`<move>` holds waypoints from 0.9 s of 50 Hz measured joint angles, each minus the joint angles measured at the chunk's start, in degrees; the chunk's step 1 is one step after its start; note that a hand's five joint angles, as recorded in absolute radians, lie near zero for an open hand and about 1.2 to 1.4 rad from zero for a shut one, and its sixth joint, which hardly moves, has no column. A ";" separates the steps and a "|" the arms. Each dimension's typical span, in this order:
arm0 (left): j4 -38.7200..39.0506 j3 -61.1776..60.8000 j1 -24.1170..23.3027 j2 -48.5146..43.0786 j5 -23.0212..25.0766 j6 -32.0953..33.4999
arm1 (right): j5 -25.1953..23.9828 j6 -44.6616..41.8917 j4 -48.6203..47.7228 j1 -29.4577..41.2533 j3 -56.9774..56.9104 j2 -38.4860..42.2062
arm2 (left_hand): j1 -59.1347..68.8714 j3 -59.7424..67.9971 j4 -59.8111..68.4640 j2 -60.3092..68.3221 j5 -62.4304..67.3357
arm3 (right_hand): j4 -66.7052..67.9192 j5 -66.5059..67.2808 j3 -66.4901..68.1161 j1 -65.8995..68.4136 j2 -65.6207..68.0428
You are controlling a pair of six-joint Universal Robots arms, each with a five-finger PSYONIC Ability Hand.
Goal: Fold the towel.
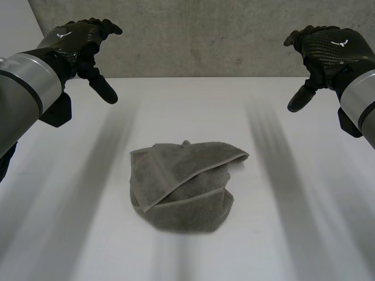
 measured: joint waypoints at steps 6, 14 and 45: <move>0.20 -0.50 -0.25 0.28 0.24 0.17 | -0.22 -0.20 -0.09 -0.01 -0.04 -0.07 | 0.00 0.00 0.00 0.00 0.04 | 0.00 0.00 0.00 0.00 0.00; 1.34 -3.27 -1.77 -0.65 0.87 1.60 | -0.34 -0.75 -0.61 -0.16 -0.09 -0.04 | -0.05 -0.13 -0.16 -0.09 0.04 | 0.00 0.00 0.00 0.00 0.00; 9.75 -7.65 -10.50 -24.38 4.22 22.65 | -2.62 -3.29 -0.74 0.47 0.96 5.17 | 46.31 46.97 47.10 47.12 45.82 | 0.00 0.00 0.00 0.00 0.00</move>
